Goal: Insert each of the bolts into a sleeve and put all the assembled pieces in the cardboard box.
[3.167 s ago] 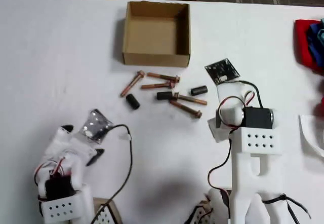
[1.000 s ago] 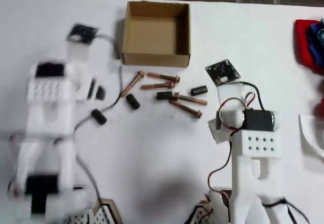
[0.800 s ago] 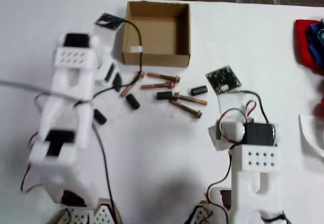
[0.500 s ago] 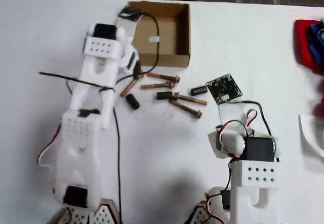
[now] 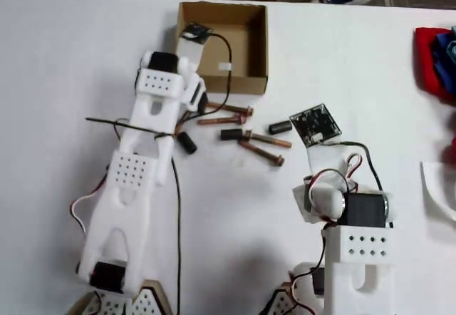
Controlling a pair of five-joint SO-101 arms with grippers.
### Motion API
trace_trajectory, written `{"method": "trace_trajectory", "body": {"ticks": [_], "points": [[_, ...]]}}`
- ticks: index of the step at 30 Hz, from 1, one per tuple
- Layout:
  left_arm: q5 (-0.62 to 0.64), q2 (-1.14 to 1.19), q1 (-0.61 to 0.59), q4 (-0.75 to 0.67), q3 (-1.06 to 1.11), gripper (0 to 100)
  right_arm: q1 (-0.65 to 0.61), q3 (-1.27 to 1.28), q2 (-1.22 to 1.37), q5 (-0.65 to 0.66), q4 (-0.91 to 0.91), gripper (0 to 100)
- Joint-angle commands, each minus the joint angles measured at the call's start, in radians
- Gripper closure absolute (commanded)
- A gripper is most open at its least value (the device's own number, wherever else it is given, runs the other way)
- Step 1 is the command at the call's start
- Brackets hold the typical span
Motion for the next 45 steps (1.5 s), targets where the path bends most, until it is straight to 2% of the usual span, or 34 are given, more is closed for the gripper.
{"method": "trace_trajectory", "body": {"ticks": [1, 9, 12, 18, 20, 23, 28, 33, 38, 42, 45], "points": [[0.005, 0.002, 0.002, -0.071, -0.030, 76, 0.013, -0.005, -0.024, 0.006, -0.004, 97.7], [0.002, -0.002, 0.002, 0.014, -0.031, 76, 0.013, -0.005, -0.028, 0.006, -0.004, 97.7], [-0.058, -0.002, 0.003, 0.054, -0.033, 78, 0.013, -0.005, -0.030, 0.006, -0.004, 97.7], [-0.098, -0.002, 0.003, 0.072, -0.033, 98, 0.013, -0.005, -0.031, 0.006, -0.004, 97.7], [-0.098, -0.002, 0.003, 0.075, -0.035, 96, 0.013, -0.005, -0.031, 0.006, -0.004, 97.7], [-0.100, -0.002, 0.000, 0.092, -0.038, 98, 0.013, -0.005, -0.033, 0.006, -0.004, 97.7], [-0.094, -0.023, -0.011, 0.230, -0.025, 98, 0.013, -0.005, -0.033, 0.006, -0.004, 97.7], [0.015, -0.126, -0.097, 0.229, 0.082, 98, 0.012, -0.005, -0.033, 0.006, -0.004, 97.7], [0.012, -0.269, -0.124, 0.224, 0.275, 98, 0.012, -0.005, -0.033, 0.006, -0.004, 97.7], [0.011, -0.288, -0.143, 0.173, 0.367, 97, 0.010, -0.006, -0.033, 0.006, -0.004, 97.7], [0.011, -0.288, -0.152, 0.118, 0.390, 90, 0.010, -0.006, -0.033, 0.006, -0.010, 97.7]]}}
